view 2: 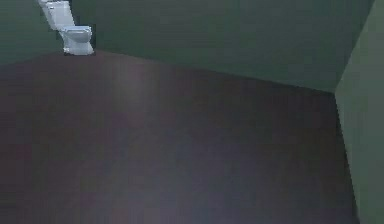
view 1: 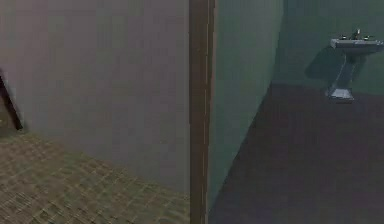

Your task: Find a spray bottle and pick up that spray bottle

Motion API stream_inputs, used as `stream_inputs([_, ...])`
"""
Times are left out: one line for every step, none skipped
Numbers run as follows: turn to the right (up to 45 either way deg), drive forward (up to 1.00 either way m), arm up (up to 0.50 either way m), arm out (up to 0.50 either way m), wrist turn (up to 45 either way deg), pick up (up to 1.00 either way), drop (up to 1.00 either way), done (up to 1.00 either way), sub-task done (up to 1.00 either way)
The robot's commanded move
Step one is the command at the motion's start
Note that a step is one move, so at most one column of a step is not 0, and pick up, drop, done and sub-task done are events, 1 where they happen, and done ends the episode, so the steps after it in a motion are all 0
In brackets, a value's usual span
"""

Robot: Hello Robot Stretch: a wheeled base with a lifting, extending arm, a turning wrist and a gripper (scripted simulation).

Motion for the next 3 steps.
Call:
stream_inputs([21.0,0.0,0.0,0.0,0.0,0.0,0.0,0.0,0.0])
stream_inputs([0.0,0.35,0.0,0.0,0.0,0.0,0.0,0.0,0.0])
stream_inputs([-45.0,0.0,0.0,0.0,0.0,0.0,0.0,0.0,0.0])
